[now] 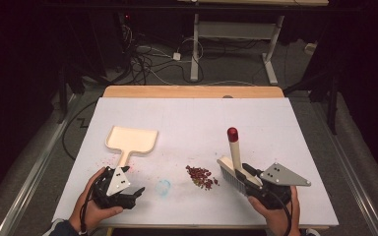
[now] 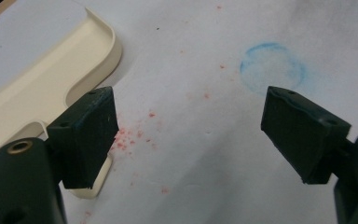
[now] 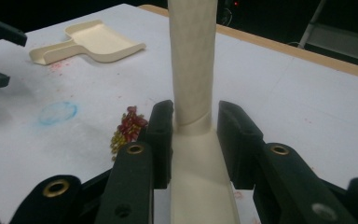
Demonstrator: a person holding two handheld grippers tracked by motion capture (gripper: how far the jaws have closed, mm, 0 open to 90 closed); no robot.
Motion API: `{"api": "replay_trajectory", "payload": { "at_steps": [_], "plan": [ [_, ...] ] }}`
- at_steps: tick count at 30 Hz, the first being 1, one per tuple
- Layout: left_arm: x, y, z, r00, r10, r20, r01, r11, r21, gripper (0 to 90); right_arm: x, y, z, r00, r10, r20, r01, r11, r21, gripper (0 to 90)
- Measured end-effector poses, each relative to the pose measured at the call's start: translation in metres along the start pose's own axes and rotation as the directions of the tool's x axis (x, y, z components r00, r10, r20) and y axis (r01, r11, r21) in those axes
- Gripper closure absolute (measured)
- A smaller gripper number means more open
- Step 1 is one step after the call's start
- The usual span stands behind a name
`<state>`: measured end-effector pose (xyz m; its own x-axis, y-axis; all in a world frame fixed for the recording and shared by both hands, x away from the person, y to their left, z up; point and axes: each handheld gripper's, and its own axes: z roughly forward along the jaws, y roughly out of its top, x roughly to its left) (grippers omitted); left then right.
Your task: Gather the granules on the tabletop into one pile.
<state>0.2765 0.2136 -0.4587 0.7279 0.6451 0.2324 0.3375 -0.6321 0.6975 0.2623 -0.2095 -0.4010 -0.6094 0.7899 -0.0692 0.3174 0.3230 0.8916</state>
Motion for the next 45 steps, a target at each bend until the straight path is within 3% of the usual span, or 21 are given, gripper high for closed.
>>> {"api": "replay_trajectory", "payload": {
  "at_steps": [6, 10, 12, 21, 27, 37, 39, 41, 43, 44, 45],
  "plan": [
    [-0.001, 0.001, 0.000, 1.0000, 0.001, -0.001, -0.001, 1.0000, -0.001, 17.9, 0.025, 0.003, 0.006, 0.9967, -0.040, -0.070, 0.041, 0.999, 0.015, 67.8],
    [0.000, 0.001, 0.000, 1.0000, 0.000, -0.001, 0.000, 1.0000, -0.002, 17.9, 0.035, 0.008, 0.015, 0.9948, -0.077, -0.067, 0.078, 0.997, 0.012, 67.9],
    [0.000, 0.000, 0.000, 1.0000, -0.004, -0.002, 0.004, 1.0000, -0.003, 17.9, 0.035, 0.009, 0.016, 0.9953, -0.081, -0.053, 0.081, 0.997, 0.004, 67.9],
    [0.000, 0.001, 0.000, 1.0000, -0.001, -0.001, 0.001, 1.0000, 0.001, 17.9, 0.021, 0.015, 0.008, 0.9987, -0.014, -0.050, 0.011, 0.998, -0.065, 68.1],
    [0.001, 0.000, 0.000, 1.0000, -0.002, 0.001, 0.002, 1.0000, 0.000, 17.9, 0.014, 0.014, 0.001, 0.9992, -0.021, -0.036, 0.018, 0.998, -0.061, 68.5],
    [0.003, 0.000, -0.002, 0.9999, -0.009, -0.005, 0.009, 0.9999, -0.007, 17.9, -0.021, 0.011, -0.013, 0.9952, 0.079, -0.057, -0.081, 0.996, -0.038, 68.9],
    [0.002, 0.000, -0.001, 0.9999, -0.010, -0.002, 0.010, 0.9999, -0.007, 17.9, -0.031, 0.012, -0.012, 0.9892, 0.134, -0.060, -0.136, 0.990, -0.032, 68.9],
    [0.002, 0.001, -0.001, 1.0000, -0.007, -0.002, 0.007, 1.0000, -0.006, 17.9, -0.042, 0.012, -0.007, 0.9871, 0.148, -0.062, -0.149, 0.989, -0.012, 68.9],
    [0.002, 0.001, 0.000, 1.0000, -0.005, -0.002, 0.005, 1.0000, -0.003, 17.9, -0.056, 0.010, -0.001, 0.9832, 0.180, -0.030, -0.180, 0.984, -0.007, 68.9],
    [0.002, 0.002, 0.000, 1.0000, -0.005, -0.002, 0.005, 1.0000, -0.003, 17.9, -0.074, 0.008, 0.005, 0.9695, 0.244, -0.024, -0.244, 0.970, -0.010, 68.9],
    [0.002, 0.002, 0.000, 1.0000, -0.007, 0.000, 0.007, 1.0000, -0.005, 17.9, -0.074, 0.008, 0.005, 0.9695, 0.244, -0.024, -0.244, 0.970, -0.010, 68.9]
  ]
}}
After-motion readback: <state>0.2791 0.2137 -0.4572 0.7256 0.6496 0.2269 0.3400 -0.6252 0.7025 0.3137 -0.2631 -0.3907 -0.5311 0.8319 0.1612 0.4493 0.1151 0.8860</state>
